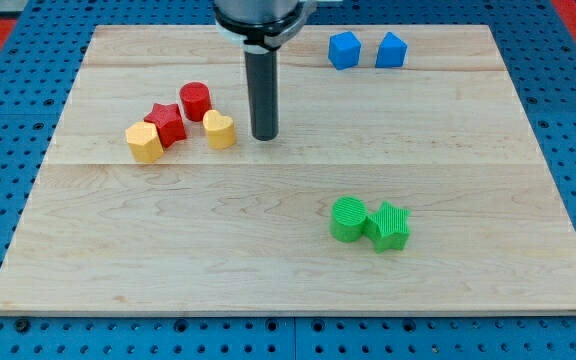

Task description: Drag the blue cube diagonally bottom left to the blue triangle

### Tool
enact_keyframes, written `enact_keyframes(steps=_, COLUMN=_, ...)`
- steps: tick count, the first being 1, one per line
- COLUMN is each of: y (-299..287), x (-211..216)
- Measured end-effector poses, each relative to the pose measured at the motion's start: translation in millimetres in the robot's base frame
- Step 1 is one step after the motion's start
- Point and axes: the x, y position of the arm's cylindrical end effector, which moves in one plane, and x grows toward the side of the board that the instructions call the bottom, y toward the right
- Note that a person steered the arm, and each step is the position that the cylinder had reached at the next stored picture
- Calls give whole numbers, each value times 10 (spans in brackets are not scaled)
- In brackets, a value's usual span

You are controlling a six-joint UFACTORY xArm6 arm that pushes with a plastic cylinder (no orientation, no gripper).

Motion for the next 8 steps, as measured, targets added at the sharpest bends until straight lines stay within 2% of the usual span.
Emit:
enact_keyframes(steps=1, y=-239, x=-173)
enact_keyframes(steps=2, y=490, x=-173)
enact_keyframes(steps=3, y=1703, x=-181)
enact_keyframes(steps=4, y=2466, x=-729)
enact_keyframes(steps=5, y=2467, x=-1606)
enact_keyframes(steps=6, y=2237, x=-2032)
enact_keyframes(steps=7, y=1391, x=-1848)
enact_keyframes(steps=8, y=1310, x=-1446)
